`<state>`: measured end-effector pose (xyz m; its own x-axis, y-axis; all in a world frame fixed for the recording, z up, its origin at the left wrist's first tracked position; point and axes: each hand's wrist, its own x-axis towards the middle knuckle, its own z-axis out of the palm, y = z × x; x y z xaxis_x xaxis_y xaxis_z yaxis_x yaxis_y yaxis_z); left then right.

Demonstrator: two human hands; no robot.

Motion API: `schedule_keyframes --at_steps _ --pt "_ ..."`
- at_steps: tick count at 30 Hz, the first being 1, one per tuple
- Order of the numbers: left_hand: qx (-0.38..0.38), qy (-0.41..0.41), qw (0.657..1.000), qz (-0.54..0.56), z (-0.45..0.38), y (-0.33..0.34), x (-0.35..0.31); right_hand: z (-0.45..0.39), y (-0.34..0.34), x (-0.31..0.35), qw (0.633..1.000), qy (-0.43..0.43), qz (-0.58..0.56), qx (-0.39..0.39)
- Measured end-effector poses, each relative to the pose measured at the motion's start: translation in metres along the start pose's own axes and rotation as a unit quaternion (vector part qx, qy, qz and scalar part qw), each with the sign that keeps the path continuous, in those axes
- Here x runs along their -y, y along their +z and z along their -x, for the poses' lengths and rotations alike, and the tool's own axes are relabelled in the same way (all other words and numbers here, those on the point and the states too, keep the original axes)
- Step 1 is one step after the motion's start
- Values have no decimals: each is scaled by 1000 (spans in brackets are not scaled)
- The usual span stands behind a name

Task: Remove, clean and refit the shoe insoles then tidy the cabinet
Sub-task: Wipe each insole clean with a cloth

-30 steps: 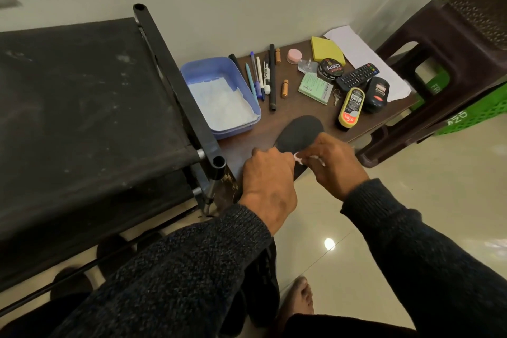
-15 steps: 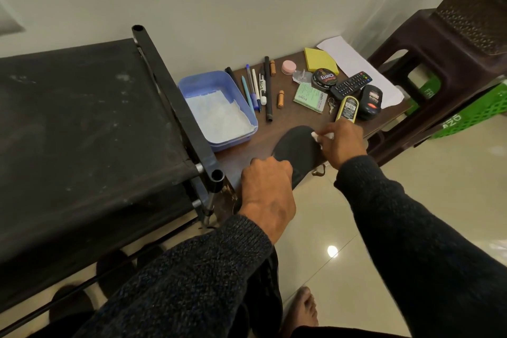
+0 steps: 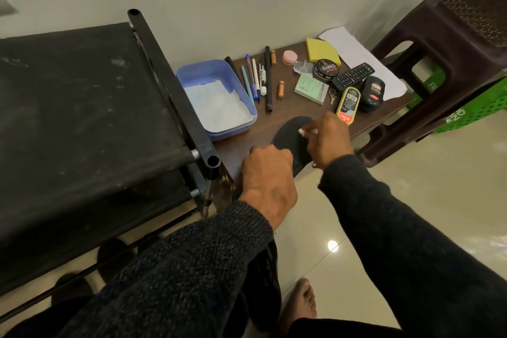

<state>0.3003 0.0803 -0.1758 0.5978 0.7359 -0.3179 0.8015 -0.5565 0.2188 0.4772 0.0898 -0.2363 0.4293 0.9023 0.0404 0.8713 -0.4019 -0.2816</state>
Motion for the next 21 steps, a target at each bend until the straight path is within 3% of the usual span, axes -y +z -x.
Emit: schedule_keyframes --at_steps 5,9,11,13,15,17,19,20,21 --pt "2 12 1000 -17 0 2 -3 -47 5 19 997 72 -20 -31" --pt "30 12 999 -18 -2 2 -10 -8 9 38 999 37 -16 6" --pt "26 6 1000 3 -3 4 -13 18 0 38 996 8 -77 52" --pt "13 -5 999 34 -7 8 -11 32 -24 35 973 44 -222 36" --pt "-16 -18 997 67 -11 12 -6 24 -60 31 901 107 -420 -29" --pt "-47 -25 995 82 -14 15 -3 -12 -101 29 767 136 -621 -89" --pt "-42 -26 994 95 -16 15 -3 -67 -134 24 629 135 -759 -97" --pt "-30 -25 995 91 -16 13 -2 -94 -144 22 595 133 -788 -84" --pt "-11 -26 996 83 -17 10 -1 -115 -151 22 593 139 -790 -64"
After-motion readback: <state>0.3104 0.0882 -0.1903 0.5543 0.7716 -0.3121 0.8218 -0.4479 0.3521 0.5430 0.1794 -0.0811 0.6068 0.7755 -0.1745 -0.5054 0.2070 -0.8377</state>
